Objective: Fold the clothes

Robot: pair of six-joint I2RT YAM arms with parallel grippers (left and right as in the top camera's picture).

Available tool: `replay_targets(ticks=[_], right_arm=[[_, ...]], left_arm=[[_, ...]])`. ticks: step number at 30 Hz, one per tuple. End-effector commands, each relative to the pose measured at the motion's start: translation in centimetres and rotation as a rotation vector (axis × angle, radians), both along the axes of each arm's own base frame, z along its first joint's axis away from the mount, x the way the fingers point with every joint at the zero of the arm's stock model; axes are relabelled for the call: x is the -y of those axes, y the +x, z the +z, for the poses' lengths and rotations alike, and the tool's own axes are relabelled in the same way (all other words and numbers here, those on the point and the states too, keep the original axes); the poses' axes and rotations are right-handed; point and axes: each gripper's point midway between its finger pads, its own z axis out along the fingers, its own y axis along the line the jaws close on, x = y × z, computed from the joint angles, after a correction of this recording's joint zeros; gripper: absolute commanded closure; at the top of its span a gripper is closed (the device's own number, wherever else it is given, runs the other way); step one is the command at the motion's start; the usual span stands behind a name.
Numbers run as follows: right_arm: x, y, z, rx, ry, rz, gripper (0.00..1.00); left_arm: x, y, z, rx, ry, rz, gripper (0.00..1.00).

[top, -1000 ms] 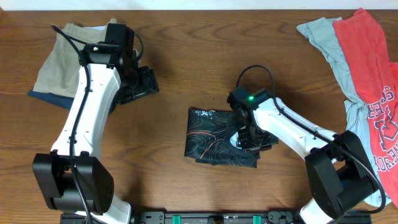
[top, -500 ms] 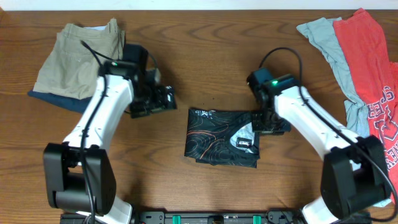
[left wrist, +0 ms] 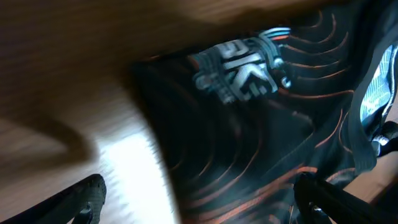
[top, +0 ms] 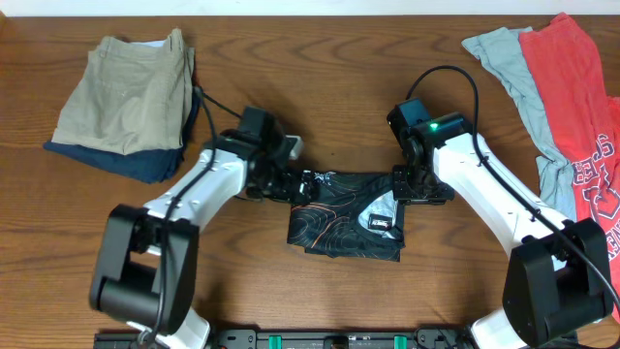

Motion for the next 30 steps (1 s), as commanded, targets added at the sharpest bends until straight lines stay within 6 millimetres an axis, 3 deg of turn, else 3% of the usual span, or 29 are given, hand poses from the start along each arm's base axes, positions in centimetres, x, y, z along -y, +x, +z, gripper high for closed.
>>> replay_targets(ticks=[1,5,8,11,13,16,19,24,30], right_arm=[[0.2,0.5,0.7,0.024,0.006,0.005,0.64],[0.2,0.5,0.7,0.022,0.004,0.005,0.64],[0.2,0.5,0.7,0.021,0.004,0.012,0.64],[0.3,0.5,0.7,0.023,0.002,0.014,0.63],[0.3,0.5,0.7,0.023,0.002,0.014,0.64],[0.5,0.6,0.7,0.022,0.001,0.014,0.63],[0.7,0.6,0.7,0.019,0.001,0.015,0.64],[0.9,0.5,0.7,0.015,-0.006,0.012,0.63],[1.6,0.2,0.8,0.004,-0.04,0.013,0.64]], left_arm=[[1.5,-1.1,-1.8,-0.035,-0.018,-0.065,0.02],[2.8,-2.1,-3.3,-0.062,-0.009,-0.108,0.03],[3.7,-2.8,-3.4,-0.064,-0.006,-0.141,0.27],[4.0,-2.7,-3.4,-0.045,-0.002,-0.152,0.66],[3.1,-1.8,-3.7,-0.012,0.057,-0.136,0.79],[0.9,0.7,-3.7,0.045,0.177,-0.071,0.85],[-1.7,3.8,-2.4,0.11,0.278,0.008,0.86],[-7.1,10.1,2.0,0.259,0.409,0.174,0.86],[-15.7,16.3,8.1,0.424,0.542,0.404,0.86]])
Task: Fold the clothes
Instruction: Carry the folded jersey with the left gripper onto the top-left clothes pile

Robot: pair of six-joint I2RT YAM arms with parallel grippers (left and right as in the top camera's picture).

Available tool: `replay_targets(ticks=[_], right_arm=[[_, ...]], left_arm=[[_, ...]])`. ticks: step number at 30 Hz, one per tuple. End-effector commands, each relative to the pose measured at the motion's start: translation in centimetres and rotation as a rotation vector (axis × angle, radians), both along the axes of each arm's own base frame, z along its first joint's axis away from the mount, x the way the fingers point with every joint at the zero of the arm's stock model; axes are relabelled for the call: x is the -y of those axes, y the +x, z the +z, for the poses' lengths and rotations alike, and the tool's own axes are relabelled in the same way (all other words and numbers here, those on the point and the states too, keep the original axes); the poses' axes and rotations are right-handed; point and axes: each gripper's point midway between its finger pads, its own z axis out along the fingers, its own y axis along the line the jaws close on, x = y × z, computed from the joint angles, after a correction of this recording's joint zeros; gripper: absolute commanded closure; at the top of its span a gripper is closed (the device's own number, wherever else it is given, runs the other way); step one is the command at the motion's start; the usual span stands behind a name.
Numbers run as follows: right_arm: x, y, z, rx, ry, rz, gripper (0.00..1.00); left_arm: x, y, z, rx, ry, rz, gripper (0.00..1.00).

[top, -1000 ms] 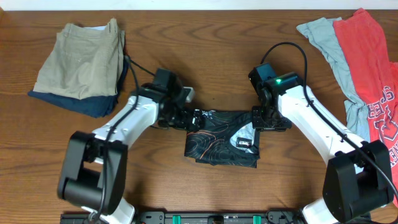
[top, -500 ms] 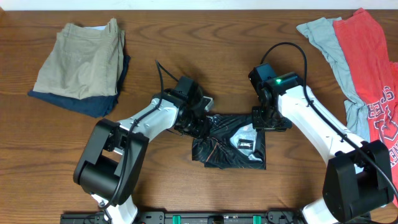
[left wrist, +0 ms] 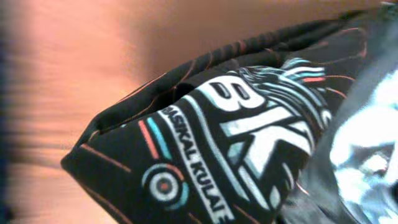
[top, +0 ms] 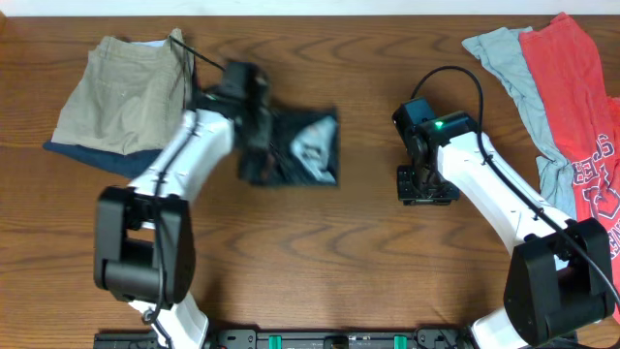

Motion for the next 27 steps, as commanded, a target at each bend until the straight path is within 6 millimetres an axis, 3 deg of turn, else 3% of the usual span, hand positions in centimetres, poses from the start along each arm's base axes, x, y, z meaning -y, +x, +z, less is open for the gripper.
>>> replay_targets(ticks=[1,4,8,11,16,21,27], right_arm=[[0.7,0.5,0.7,0.025,-0.026,0.008,0.63],[0.7,0.5,0.8,0.026,-0.027,0.008,0.63],[0.8,0.5,0.8,0.027,-0.03,0.008,0.63],[1.0,0.5,0.8,0.027,-0.03,0.0,0.63],[1.1,0.6,0.8,0.028,-0.03,-0.003,0.63],[1.1,0.9,0.7,0.038,-0.03,-0.003,0.64],[1.1,1.0,0.7,0.041,-0.028,0.002,0.62]], left_arm=[[-7.3,3.8,4.9,0.154,0.155,0.168,0.86],[-12.5,5.8,8.0,0.246,0.199,0.28,0.86],[-19.3,6.5,10.8,0.327,0.214,0.428,0.86],[-24.6,5.5,11.4,0.346,0.195,0.589,0.84],[-31.1,1.9,10.5,0.304,0.165,0.803,0.84],[-34.0,-0.5,9.4,0.263,0.085,0.899,0.83],[-34.5,-2.1,7.1,0.184,0.038,0.919,0.46]])
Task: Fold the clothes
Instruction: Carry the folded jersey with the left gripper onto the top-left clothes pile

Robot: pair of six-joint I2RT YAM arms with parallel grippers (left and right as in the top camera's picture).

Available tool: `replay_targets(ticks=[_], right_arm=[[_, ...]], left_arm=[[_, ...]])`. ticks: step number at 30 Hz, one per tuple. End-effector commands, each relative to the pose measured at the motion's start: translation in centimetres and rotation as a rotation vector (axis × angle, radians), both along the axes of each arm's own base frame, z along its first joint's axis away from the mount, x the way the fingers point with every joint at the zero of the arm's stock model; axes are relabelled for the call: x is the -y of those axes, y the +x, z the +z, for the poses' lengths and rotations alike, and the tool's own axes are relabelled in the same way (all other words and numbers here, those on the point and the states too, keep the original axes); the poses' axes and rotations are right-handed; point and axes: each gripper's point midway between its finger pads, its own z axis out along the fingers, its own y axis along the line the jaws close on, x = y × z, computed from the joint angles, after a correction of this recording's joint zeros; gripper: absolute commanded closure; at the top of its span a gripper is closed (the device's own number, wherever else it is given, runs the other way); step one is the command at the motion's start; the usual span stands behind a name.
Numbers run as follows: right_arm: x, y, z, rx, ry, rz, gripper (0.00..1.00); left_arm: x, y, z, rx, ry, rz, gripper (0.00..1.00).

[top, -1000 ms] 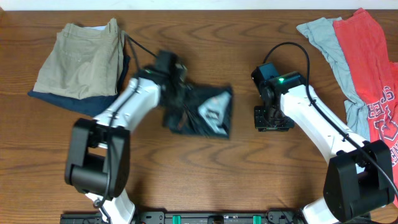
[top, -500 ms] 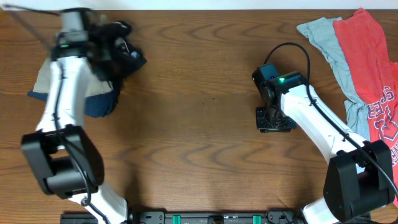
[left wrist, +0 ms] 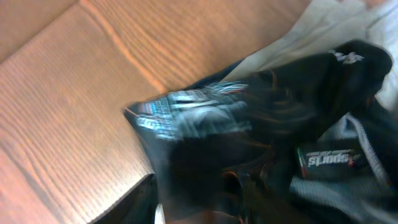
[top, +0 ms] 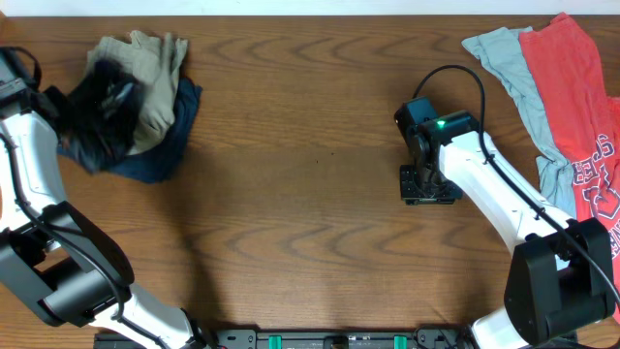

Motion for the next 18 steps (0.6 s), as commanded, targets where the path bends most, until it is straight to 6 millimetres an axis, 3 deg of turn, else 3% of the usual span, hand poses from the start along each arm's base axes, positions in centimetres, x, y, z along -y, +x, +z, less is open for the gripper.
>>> replay_targets(ticks=[1,4,6,18], right_arm=[[0.4,0.6,0.7,0.03,-0.006,0.004,0.61],[0.4,0.7,0.7,0.031,-0.006,0.004,0.61],[0.4,0.7,0.7,0.031,-0.006,0.007,0.61],[0.3,1.0,0.7,0.046,-0.001,0.006,0.58]], left_arm=[[0.7,-0.1,-0.7,-0.004,-0.048,-0.007,0.41],[0.8,-0.2,-0.8,-0.009,-0.053,-0.008,0.26],[1.2,-0.1,-0.9,-0.006,-0.071,-0.025,0.22],[7.0,1.6,-1.3,0.035,-0.269,-0.188,0.21]])
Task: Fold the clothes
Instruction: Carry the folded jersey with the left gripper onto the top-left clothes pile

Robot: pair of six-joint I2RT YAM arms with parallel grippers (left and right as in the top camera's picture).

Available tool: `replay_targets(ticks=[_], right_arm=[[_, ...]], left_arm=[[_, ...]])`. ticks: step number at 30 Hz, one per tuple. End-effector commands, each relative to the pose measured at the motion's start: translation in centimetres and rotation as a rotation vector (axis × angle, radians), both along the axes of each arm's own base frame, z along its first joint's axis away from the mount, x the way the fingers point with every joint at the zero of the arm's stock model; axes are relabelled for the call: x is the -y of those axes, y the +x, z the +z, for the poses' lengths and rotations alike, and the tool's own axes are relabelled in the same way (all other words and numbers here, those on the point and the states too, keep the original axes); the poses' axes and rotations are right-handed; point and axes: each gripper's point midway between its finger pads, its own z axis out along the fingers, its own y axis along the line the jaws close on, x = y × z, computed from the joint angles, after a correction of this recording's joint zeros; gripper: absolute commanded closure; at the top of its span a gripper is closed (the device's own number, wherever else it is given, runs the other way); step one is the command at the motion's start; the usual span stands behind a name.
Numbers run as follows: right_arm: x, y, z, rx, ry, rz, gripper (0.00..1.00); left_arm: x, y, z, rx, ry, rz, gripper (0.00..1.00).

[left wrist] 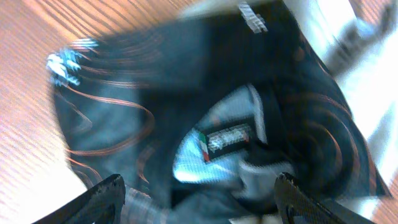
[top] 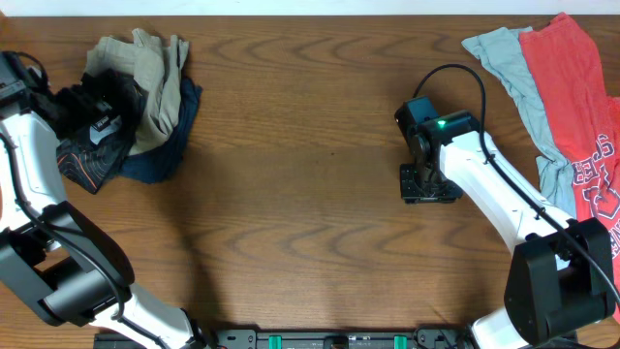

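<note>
The black shorts with orange line pattern lie crumpled on the left side of the clothes pile at the table's far left. My left gripper hovers just over them. In the left wrist view that gripper is open, both fingertips wide apart over the shorts, whose white label shows. My right gripper rests low on the bare wood right of centre; whether it is open or shut does not show.
Under the shorts sit a rumpled tan garment and a navy one. At the far right lie a grey shirt and a red shirt, both unfolded. The table is brown wood.
The shorts were bunched in my left gripper over the pile; now they lie spread on its left side and the jaws are open. The right arm has not moved.
The folded shorts lay at the table's centre with both grippers at their edges. Then my left gripper had them lifted left of centre. Then they hung over the tan pile. Now they lie released on it, and the tan garment is rumpled.
</note>
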Motion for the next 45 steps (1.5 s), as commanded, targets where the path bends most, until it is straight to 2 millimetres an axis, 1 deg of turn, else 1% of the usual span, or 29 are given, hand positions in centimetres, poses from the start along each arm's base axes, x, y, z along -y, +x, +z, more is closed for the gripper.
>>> replay_targets(ticks=[1,6,8,10,11,16,19,22,25,28,29,32,35,37,39,40,42,43,45], right_arm=[[0.3,0.8,0.7,0.036,-0.002,0.003,0.57],[0.3,0.9,0.7,0.041,0.0,0.003,0.56],[0.2,1.0,0.7,0.044,0.0,0.003,0.55],[0.2,1.0,0.7,0.046,0.002,0.003,0.55],[0.2,1.0,0.7,0.047,0.001,0.003,0.54],[0.2,1.2,0.7,0.052,0.004,0.003,0.53],[0.2,1.1,0.7,0.051,0.003,0.003,0.53],[0.2,1.0,0.7,0.046,0.001,0.003,0.53],[0.3,0.9,0.7,0.041,0.0,0.004,0.52],[0.3,0.7,0.7,0.03,-0.004,0.017,0.53],[0.4,0.6,0.7,0.026,-0.005,0.019,0.53],[0.4,0.5,0.7,0.02,-0.007,0.022,0.52],[0.4,0.5,0.7,0.02,-0.007,0.022,0.52],[0.4,0.5,0.7,0.021,-0.006,0.022,0.52],[0.4,0.5,0.7,0.022,-0.006,0.022,0.52],[0.4,0.5,0.7,0.022,-0.006,0.022,0.51],[0.4,0.6,0.7,0.024,-0.005,0.022,0.51],[0.4,0.6,0.7,0.026,-0.005,0.022,0.51],[0.3,0.8,0.7,0.034,-0.002,0.022,0.5]], left_arm=[[3.0,0.7,-0.4,-0.002,-0.068,-0.073,0.21],[6.4,0.6,-1.1,-0.06,-0.098,-0.139,0.22],[8.0,0.5,-1.4,-0.088,-0.11,-0.17,0.24],[9.9,0.5,-1.6,-0.113,-0.118,-0.211,0.32],[11.0,0.5,-1.7,-0.124,-0.121,-0.236,0.34],[16.1,1.0,-2.2,-0.156,-0.1,-0.4,0.35],[18.3,1.2,-3.0,-0.169,-0.095,-0.453,0.35],[19.3,1.5,-4.4,-0.183,-0.098,-0.477,0.35],[19.4,1.5,-6.3,-0.214,-0.109,-0.478,0.34],[18.6,1.7,-8.6,-0.249,-0.117,-0.461,0.33],[18.3,1.9,-9.3,-0.254,-0.12,-0.455,0.3],[17.1,2.7,-11.5,-0.257,-0.114,-0.445,0.3],[15.4,3.5,-12.7,-0.237,-0.096,-0.411,0.3],[14.1,4.4,-12.7,-0.197,-0.082,-0.387,0.29],[12.7,5.2,-12.2,-0.157,-0.071,-0.355,0.3],[11.8,5.6,-11.8,-0.136,-0.067,-0.332,0.29],[10.8,6.1,-11.1,-0.113,-0.064,-0.307,0.29],[10.5,6.3,-10.8,-0.102,-0.066,-0.302,0.28],[10.6,6.7,-10.2,-0.082,-0.087,-0.315,0.29]])
